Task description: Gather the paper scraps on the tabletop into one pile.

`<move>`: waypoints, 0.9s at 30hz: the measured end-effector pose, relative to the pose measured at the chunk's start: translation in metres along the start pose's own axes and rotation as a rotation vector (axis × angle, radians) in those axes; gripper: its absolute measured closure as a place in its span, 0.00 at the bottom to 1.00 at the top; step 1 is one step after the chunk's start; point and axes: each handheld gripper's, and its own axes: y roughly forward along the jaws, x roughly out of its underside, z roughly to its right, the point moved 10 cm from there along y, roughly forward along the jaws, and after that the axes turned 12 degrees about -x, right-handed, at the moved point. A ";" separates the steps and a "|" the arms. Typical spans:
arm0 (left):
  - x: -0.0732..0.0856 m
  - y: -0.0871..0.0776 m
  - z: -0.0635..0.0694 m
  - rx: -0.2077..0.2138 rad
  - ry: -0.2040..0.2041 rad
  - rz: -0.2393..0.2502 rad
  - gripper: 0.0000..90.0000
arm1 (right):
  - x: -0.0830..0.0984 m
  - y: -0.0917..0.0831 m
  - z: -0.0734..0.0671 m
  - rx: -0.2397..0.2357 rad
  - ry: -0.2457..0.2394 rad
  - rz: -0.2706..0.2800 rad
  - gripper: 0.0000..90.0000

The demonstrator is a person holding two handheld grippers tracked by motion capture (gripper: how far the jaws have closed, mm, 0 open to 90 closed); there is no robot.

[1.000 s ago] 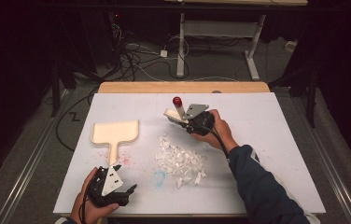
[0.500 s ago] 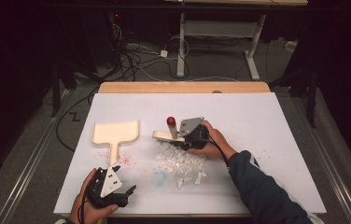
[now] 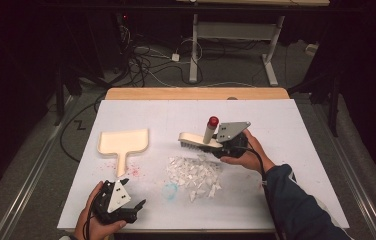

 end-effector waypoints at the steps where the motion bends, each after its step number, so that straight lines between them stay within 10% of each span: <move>1: 0.000 0.000 0.000 0.001 0.000 0.002 0.18 | 0.002 -0.002 0.005 0.026 0.014 -0.009 0.75; 15: -0.003 0.004 0.001 0.010 0.002 0.003 0.18 | 0.051 0.000 0.087 0.383 0.278 -0.165 0.75; 20: -0.001 0.003 0.001 0.019 0.012 -0.001 0.18 | 0.056 0.017 0.086 0.348 0.261 -0.218 0.75; 27: -0.001 0.001 0.002 0.017 0.013 0.002 0.18 | 0.054 0.019 0.049 0.244 0.198 -0.212 0.75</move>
